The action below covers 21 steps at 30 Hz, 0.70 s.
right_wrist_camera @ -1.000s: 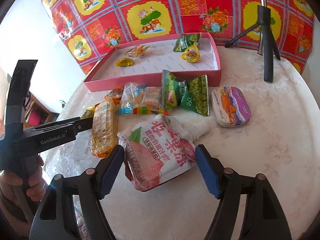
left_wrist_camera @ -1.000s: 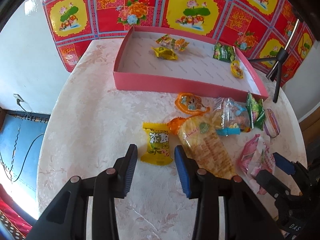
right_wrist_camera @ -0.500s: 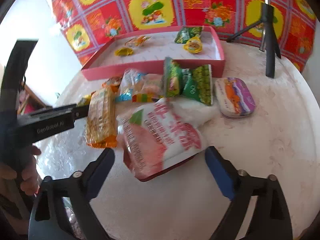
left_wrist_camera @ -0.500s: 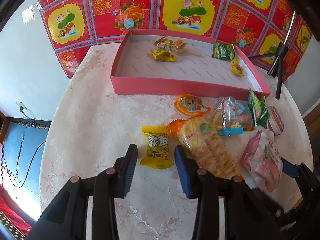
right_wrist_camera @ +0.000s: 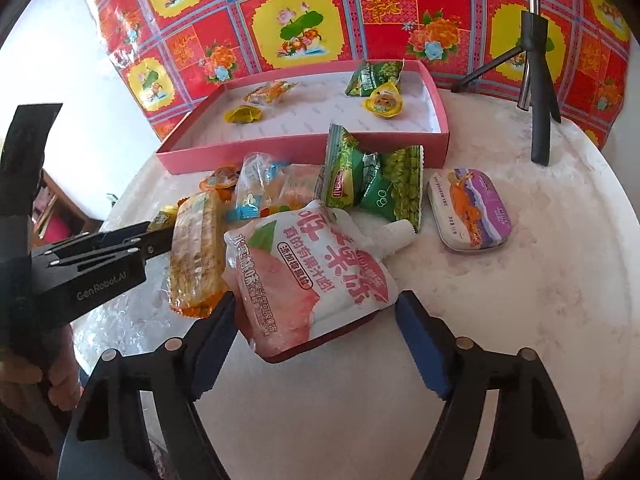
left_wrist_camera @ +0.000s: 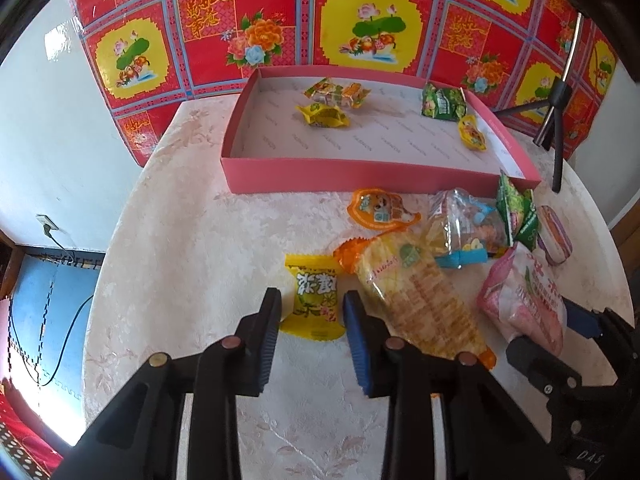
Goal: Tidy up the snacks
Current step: 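Move the right tool to the pink drink pouch while the left tool approaches the yellow candy pack, then close the right tool on the drink pouch while the left tool grasps the yellow candy pack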
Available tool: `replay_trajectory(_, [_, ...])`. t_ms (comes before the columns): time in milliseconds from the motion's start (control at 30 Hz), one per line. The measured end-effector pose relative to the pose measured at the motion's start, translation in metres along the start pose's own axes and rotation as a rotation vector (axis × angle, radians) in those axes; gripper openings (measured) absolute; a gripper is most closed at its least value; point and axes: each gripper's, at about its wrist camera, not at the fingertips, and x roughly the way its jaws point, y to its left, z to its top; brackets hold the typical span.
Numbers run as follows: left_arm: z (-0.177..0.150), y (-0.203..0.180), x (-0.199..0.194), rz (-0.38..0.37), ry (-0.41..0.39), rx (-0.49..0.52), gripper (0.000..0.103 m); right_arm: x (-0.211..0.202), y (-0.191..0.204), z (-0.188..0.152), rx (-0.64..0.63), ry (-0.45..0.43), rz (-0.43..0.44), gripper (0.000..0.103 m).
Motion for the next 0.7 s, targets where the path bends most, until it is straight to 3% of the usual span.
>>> replay_trajectory(700, [0.020,0.000,-0.059,-0.084,-0.081,-0.012,0.033,-0.045,0.014,0.001,-0.072,-0.103,0.052,0.078])
